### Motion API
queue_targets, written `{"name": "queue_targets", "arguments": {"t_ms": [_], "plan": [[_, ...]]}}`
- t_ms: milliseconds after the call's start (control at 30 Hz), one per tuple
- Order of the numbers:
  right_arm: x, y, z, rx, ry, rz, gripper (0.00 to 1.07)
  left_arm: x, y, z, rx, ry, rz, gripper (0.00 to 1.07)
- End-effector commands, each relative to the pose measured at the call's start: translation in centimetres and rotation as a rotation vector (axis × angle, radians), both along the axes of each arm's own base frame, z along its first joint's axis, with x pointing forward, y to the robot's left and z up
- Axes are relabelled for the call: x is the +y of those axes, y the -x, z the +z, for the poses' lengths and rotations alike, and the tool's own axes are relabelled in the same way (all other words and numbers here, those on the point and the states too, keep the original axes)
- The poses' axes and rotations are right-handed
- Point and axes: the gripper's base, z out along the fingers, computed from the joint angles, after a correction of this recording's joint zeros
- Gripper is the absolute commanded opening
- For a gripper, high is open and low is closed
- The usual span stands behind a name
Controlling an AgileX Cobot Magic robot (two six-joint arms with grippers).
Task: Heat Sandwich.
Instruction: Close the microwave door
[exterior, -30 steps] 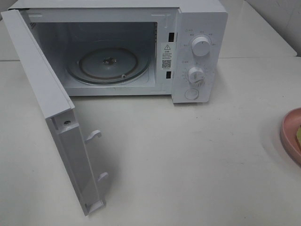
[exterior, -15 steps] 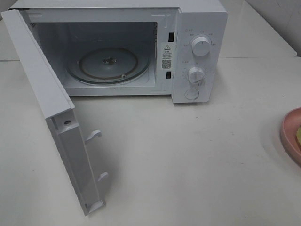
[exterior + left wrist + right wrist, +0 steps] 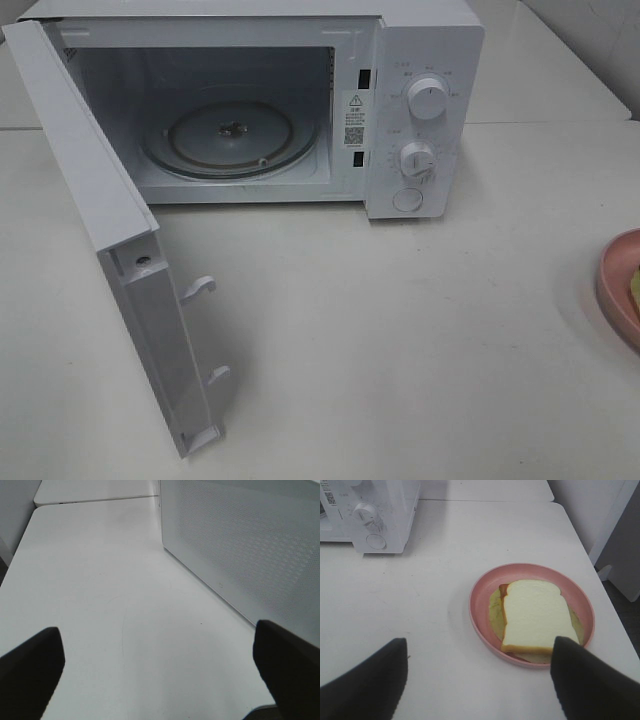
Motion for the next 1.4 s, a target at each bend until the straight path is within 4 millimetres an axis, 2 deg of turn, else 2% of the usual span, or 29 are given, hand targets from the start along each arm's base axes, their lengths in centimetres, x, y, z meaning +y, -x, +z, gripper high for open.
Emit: {"name": "queue_targets", "arguments": {"t_ms": [33,1233,1400], "plan": [[-0.03,0.35,0.04,-0.036,0.009,-0.005,0.76,-0.02,0.12,-0.11,-0.004,0.002,-0.003,0.98],[-0.03,0.35,0.04,-0.036,0.009,-0.005,0.76,-0.24,0.06,-0.05,-0.005,0.030,-0.017,0.98],[-0.03,0.35,0.04,-0.037,0.008,-0.005,0.76,-0.26,-0.59,0.80,0.002,0.039,-0.019,0.98]]}}
